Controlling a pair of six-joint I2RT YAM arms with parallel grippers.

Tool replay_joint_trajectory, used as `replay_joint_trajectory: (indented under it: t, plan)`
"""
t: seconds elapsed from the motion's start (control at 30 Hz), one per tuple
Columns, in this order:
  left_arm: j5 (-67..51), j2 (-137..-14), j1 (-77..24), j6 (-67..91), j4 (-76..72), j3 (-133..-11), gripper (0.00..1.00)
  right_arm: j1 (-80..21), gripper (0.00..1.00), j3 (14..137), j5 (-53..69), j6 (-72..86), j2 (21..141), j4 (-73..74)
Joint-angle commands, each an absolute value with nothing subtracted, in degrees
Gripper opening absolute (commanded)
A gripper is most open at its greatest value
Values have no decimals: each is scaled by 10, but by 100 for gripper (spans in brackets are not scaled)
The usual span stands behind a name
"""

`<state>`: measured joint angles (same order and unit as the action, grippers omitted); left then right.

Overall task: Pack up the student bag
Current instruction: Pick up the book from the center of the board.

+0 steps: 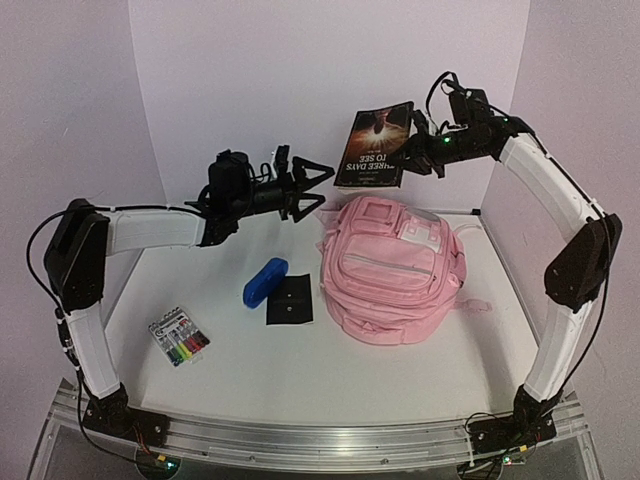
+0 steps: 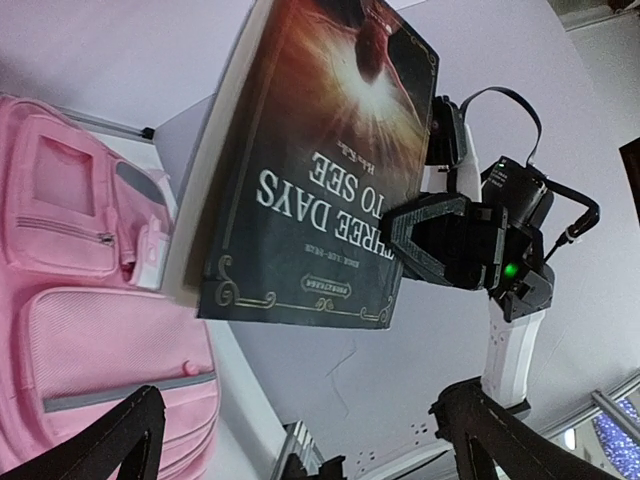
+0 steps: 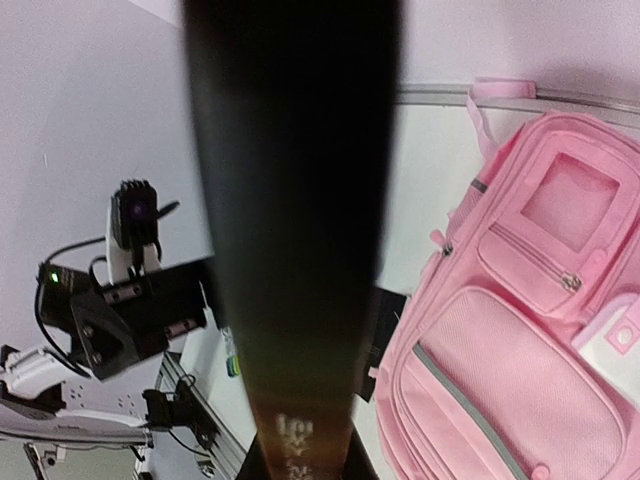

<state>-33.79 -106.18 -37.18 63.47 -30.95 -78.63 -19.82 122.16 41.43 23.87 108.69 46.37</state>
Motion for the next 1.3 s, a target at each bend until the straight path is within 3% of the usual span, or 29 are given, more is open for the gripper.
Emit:
replay_joint_trajectory:
  t: [0.0, 0.27, 0.37, 0.5, 0.57, 0.67, 0.73, 0.77, 0.83, 0.93, 1.0, 1.1, 1.27]
  plan:
    - [-300, -1132, -390, 720, -416, -893, 100, -216, 0, 1303, 421, 333, 1119, 374]
    - [-272, -1240, -394, 806, -479, -1000, 96, -230, 0, 1295, 450, 397, 1127, 331]
    - [-254, -1260, -393, 843, -540, -992, 83, -230, 0, 1261, 464, 419, 1113, 300]
    - [-226, -1256, -393, 844, -587, -969, 55, -227, 0, 1136, 458, 473, 1061, 158]
    - [-223, -1248, -393, 833, -589, -960, 48, -227, 0, 1074, 456, 494, 1036, 100]
    - [-223, -1244, -392, 829, -588, -959, 35, -227, 0, 1024, 461, 507, 1021, 77]
    - [-227, -1244, -391, 830, -583, -959, 20, -227, 1, 1005, 462, 507, 1013, 70]
    - [-230, -1242, -389, 830, -582, -956, 12, -228, 3, 995, 462, 506, 1008, 66]
    - [-236, -1224, -380, 827, -572, -935, 2, -227, 22, 981, 465, 491, 1001, 66]
    - [-248, -1172, -360, 806, -530, -880, 0, -216, 57, 952, 467, 429, 982, 89]
    - [-264, -1131, -348, 781, -483, -840, 0, -208, 73, 940, 450, 335, 968, 154]
    - [-296, -1064, -340, 733, -404, -783, 0, -203, 78, 931, 409, 142, 949, 301]
    - [-310, -955, -340, 646, -239, -710, 0, -236, 75, 859, 310, -130, 883, 432]
